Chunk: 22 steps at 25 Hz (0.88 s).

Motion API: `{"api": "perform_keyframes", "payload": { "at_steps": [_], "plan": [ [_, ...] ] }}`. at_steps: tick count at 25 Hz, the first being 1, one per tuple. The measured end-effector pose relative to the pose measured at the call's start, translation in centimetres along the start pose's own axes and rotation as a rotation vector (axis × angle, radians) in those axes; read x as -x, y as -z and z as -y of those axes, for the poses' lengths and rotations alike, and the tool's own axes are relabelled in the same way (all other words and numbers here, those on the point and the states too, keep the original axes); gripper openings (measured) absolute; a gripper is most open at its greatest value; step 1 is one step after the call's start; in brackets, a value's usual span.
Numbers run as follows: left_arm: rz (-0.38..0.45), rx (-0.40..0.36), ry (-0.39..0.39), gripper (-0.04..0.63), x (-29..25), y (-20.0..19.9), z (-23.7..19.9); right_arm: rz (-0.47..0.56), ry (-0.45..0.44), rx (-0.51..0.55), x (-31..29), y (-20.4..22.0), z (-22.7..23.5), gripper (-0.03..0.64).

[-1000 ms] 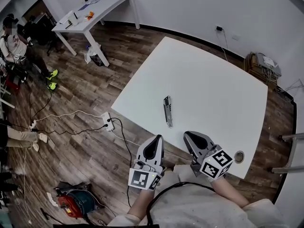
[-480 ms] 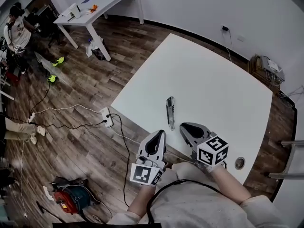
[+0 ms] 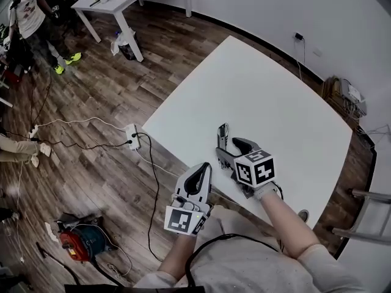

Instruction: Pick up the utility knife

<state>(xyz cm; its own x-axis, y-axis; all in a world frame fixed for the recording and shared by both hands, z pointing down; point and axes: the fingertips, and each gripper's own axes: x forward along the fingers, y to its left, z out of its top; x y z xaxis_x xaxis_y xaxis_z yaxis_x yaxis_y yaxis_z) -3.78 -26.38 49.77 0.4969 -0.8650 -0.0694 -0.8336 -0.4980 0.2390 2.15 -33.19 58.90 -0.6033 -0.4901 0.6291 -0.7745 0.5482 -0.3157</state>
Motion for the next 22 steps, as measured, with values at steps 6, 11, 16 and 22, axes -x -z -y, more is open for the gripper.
{"api": "perform_keyframes", "payload": {
  "at_steps": [6, 11, 16, 22],
  "plan": [
    [0.019, 0.038, -0.027, 0.006, 0.0, -0.2, -1.4, -0.081, 0.085, 0.071, -2.4, 0.6, 1.0, 0.273],
    [0.019, 0.057, -0.035, 0.006, 0.1, 0.1, -1.9, -0.123, 0.134, 0.086, -3.3, 0.8, 1.7, 0.273],
    [0.014, 0.068, -0.035, 0.006, 0.0, 0.5, -2.1, -0.204, 0.127, 0.169, -4.0, 1.0, 1.3, 0.272],
    [-0.001, 0.074, -0.042, 0.006, -0.5, 1.1, -2.6, -0.266, 0.085, 0.314, -4.5, 0.9, -0.4, 0.214]
  ]
}}
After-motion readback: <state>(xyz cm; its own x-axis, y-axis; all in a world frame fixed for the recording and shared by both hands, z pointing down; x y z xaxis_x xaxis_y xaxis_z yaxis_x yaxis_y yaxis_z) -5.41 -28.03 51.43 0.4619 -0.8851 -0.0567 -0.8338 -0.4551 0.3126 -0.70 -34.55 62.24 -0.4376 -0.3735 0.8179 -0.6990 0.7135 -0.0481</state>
